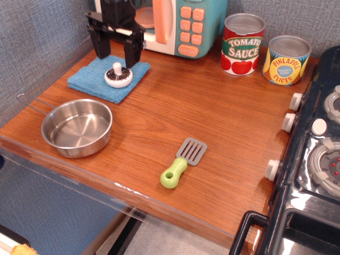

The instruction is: Place the mushroom on the blue cloth.

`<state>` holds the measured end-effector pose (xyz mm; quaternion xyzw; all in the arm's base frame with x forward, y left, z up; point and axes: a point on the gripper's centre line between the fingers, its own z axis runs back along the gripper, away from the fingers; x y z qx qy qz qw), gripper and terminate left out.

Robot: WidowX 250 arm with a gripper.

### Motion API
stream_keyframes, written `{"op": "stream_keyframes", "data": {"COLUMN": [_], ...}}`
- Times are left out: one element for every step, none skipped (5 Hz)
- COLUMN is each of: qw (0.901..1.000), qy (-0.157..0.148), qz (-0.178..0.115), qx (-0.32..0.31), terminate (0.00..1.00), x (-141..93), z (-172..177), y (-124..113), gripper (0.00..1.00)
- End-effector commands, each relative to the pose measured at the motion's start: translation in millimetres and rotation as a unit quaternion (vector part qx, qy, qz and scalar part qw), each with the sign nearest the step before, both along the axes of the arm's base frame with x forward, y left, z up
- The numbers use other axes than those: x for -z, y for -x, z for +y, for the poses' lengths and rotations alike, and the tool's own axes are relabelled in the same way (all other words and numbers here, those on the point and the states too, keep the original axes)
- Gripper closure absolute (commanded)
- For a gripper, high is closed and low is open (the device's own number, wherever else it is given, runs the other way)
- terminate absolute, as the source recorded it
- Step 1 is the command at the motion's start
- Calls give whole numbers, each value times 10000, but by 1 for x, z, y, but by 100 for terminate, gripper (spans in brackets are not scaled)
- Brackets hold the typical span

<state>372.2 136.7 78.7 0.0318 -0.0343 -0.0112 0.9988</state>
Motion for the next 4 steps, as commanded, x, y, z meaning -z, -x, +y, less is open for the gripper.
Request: {"op": "stream_keyframes", "data": {"qw": [9994, 9994, 9994, 9994], "qy": [-15, -135, -135, -135], "qz": [-319, -252, -252, -252], "qx": [137, 194, 194, 194], "terminate": [0, 0, 0, 100], "x": [-42, -39, -39, -39], "z": [-7, -14, -14, -14], "y": [29, 33, 33, 33], "gripper": [0, 0, 0, 0]}}
